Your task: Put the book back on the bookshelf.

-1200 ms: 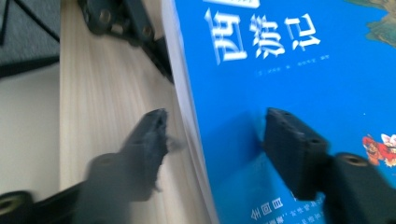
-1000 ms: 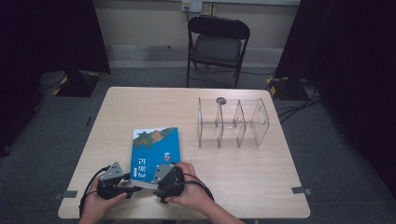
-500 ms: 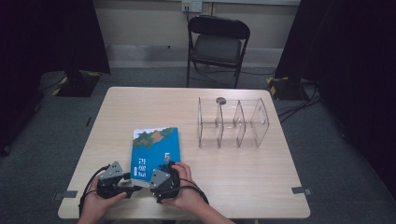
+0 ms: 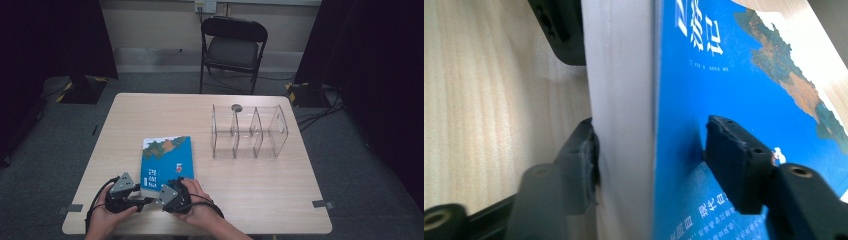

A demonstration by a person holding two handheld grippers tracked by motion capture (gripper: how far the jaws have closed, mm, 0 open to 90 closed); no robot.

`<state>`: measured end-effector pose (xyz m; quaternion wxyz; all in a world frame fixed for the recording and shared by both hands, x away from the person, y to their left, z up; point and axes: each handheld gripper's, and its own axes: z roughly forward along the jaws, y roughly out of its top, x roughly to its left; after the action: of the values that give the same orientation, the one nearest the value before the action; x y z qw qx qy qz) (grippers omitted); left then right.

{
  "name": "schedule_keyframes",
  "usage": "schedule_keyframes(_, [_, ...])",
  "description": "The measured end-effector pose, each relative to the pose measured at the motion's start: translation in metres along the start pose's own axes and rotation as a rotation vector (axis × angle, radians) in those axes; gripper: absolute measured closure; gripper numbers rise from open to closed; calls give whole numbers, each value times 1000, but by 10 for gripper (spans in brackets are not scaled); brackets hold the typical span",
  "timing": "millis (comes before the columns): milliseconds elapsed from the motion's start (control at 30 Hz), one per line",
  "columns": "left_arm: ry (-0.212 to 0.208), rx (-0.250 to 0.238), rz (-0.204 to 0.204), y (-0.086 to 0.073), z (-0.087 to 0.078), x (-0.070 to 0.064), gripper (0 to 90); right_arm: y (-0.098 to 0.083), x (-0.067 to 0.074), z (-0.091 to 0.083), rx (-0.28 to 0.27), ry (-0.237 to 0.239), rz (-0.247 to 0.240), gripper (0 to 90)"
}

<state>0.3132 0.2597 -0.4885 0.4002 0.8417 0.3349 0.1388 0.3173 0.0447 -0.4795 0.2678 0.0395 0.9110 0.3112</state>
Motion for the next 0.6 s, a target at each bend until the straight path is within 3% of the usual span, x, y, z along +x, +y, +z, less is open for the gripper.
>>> schedule_keyframes(167, [15,5,24,2,-1,-3,422,1,0,-4,11,-14,-9,518])
schedule_keyframes(200, [15,-3,42,2,0,-3,401,2,-3,-6,22,-4,5,524])
schedule_keyframes(300, [34,-23,35,0,0,0,339,2,-5,-8,30,5,8,526])
schedule_keyframes(333, [39,-16,51,0,-1,1,300,2,-6,-8,37,9,7,527])
schedule_keyframes(500, [74,-38,36,-2,-4,8,202,7,-14,-13,49,32,28,536])
schedule_keyframes(567, [67,-31,40,-3,-4,10,195,10,-18,-16,47,41,42,543])
schedule_keyframes(600, [72,-19,22,-5,-4,11,193,12,-21,-17,47,45,45,548])
